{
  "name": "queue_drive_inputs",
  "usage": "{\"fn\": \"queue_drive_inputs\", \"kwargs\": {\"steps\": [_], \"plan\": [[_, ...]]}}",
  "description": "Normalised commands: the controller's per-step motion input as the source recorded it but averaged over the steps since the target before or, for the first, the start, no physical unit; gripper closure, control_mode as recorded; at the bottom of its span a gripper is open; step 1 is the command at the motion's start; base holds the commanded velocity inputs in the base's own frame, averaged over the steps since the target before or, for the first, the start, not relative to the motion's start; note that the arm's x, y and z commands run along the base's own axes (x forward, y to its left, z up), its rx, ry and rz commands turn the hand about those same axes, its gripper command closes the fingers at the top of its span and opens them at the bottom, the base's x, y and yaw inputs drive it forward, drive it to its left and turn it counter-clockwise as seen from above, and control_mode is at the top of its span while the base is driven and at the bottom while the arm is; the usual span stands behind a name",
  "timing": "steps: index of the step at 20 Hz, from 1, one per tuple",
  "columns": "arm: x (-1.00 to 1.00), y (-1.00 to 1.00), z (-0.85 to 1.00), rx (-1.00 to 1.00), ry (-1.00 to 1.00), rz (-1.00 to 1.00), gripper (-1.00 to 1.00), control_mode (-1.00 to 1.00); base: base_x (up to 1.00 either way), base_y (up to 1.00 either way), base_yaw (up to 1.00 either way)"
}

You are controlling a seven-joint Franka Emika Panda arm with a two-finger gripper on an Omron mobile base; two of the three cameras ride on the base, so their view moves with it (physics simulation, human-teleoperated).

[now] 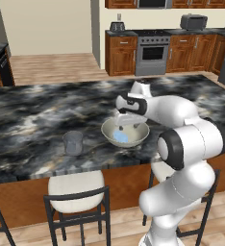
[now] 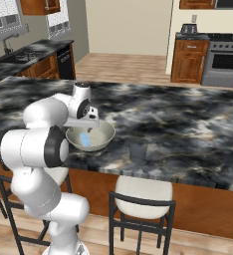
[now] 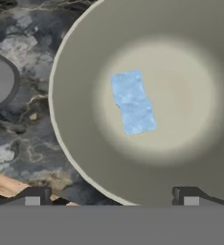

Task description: There are four ice cubes in the ice bowl. Place two ice cubes in each glass of water.

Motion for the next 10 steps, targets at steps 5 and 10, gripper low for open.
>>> {"fn": "queue_drive_inputs", "kwargs": {"steps": [5, 10], "plan": [[0.15, 0.0, -0.26, 0.0, 0.0, 0.02, -1.0, -1.0, 0.0, 0.0, 0.0], [0.28, 0.0, -0.21, 0.0, -0.02, 0.0, -1.0, -1.0, 0.0, 0.0, 0.0]]}}
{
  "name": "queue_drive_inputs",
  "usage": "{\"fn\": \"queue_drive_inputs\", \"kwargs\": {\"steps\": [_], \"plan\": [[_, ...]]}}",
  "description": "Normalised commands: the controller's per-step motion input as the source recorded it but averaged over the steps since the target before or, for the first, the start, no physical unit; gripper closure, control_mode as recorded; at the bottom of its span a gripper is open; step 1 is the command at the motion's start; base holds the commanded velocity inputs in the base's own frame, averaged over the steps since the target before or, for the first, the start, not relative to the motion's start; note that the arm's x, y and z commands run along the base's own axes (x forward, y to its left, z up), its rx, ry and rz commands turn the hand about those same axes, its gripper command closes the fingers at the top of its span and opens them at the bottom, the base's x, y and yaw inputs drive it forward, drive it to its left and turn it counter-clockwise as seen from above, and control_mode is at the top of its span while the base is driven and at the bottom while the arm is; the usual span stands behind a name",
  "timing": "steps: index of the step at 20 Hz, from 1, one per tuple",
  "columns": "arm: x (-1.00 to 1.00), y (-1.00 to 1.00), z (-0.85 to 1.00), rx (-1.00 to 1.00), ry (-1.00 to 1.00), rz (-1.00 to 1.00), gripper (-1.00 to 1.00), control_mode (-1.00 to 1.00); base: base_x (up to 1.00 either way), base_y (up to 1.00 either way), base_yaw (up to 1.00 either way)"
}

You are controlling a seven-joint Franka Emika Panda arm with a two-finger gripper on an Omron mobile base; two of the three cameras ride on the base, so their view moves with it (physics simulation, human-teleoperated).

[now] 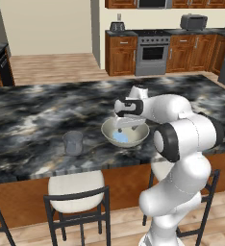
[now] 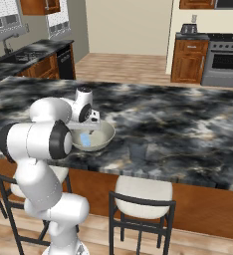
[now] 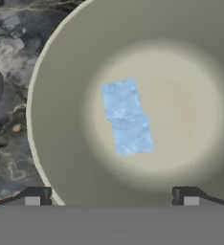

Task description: There are four ice cubes in the ice bowl. Place two ice cubes in each glass of water.

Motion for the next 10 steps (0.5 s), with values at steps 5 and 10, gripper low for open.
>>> {"fn": "queue_drive_inputs", "kwargs": {"steps": [5, 10], "plan": [[0.31, 0.0, -0.15, 0.0, -0.02, 0.01, -1.0, -1.0, 0.0, 0.0, 0.0], [0.2, 0.02, -0.06, 0.0, 0.0, 0.01, -1.0, -1.0, 0.0, 0.0, 0.0]]}}
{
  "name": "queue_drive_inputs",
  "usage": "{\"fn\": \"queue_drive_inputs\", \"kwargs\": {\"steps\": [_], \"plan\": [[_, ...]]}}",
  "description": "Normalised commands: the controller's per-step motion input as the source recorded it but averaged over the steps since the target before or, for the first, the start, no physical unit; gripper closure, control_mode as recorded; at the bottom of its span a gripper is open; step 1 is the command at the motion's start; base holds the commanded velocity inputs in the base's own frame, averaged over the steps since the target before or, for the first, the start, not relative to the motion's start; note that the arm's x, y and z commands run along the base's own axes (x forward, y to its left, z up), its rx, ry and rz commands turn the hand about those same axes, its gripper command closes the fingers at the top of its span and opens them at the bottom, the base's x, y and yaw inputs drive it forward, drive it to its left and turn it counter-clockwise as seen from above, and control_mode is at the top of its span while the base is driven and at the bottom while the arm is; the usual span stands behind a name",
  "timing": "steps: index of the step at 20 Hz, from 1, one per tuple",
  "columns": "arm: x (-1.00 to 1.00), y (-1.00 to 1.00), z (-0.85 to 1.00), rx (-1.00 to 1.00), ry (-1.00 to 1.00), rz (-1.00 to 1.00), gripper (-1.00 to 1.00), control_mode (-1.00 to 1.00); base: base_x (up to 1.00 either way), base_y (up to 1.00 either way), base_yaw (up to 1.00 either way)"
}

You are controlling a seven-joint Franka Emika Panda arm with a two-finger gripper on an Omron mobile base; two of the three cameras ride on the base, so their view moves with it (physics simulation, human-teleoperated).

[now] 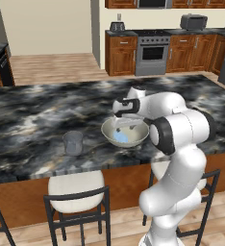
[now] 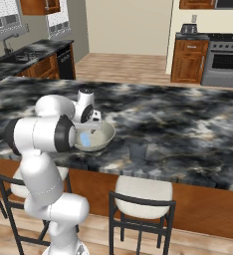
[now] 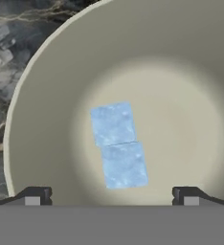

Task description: There are four ice cubes in the ice bowl. Place two ice cubes in each glass of water.

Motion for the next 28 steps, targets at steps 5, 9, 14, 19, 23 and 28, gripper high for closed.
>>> {"fn": "queue_drive_inputs", "kwargs": {"steps": [5, 9, 14, 19, 23, 28], "plan": [[0.06, 0.04, -0.04, 0.0, 0.0, 0.02, -1.0, -1.0, 0.0, 0.0, 0.0], [0.01, 0.09, -0.12, 0.0, 0.0, 0.03, -1.0, -1.0, 0.0, 0.0, 0.0], [0.01, 0.08, -0.23, 0.0, 0.0, 0.06, -1.0, -1.0, 0.0, 0.0, 0.0], [0.11, 0.0, -0.19, 0.0, -0.01, 0.08, -1.0, -1.0, 0.0, 0.0, 0.0], [0.19, 0.0, -0.14, 0.0, -0.02, 0.06, -1.0, -1.0, 0.0, 0.0, 0.0], [0.23, 0.06, -0.14, 0.0, -0.01, 0.03, -1.0, -1.0, 0.0, 0.0, 0.0]]}}
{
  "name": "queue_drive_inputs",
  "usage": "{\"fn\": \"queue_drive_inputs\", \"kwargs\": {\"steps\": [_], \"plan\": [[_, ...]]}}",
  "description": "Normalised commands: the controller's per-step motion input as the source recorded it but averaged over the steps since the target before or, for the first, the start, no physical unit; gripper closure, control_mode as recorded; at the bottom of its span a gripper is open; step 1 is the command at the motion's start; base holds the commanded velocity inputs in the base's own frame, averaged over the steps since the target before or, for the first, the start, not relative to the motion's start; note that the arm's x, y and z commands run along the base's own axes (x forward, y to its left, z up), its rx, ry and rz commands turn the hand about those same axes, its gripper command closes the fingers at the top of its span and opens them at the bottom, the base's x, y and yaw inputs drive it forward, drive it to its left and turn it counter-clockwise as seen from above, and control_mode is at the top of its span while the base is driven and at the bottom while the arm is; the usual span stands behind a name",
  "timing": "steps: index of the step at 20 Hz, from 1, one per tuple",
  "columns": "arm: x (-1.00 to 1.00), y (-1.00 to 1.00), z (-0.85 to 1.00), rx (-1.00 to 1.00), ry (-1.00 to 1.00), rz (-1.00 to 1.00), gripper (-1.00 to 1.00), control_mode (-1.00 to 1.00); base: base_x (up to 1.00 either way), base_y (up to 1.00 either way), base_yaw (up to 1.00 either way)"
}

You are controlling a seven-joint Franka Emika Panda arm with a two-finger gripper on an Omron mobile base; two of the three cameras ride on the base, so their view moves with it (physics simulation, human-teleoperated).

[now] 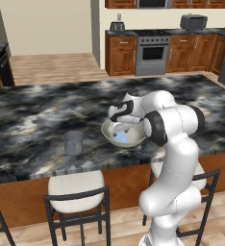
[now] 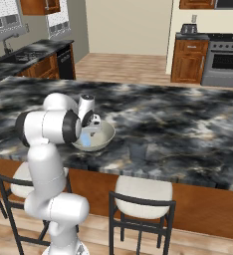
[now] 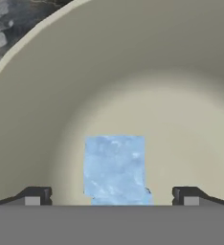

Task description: There are four ice cubes in the ice bowl. Place two ice cubes in each glass of water.

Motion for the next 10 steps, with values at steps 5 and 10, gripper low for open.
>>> {"fn": "queue_drive_inputs", "kwargs": {"steps": [5, 10], "plan": [[0.29, 0.14, -0.12, 0.0, 0.0, 0.02, -1.0, -1.0, 0.0, 0.0, 0.0], [0.28, 0.1, -0.11, 0.0, 0.0, 0.01, -1.0, -1.0, 0.0, 0.0, 0.0]]}}
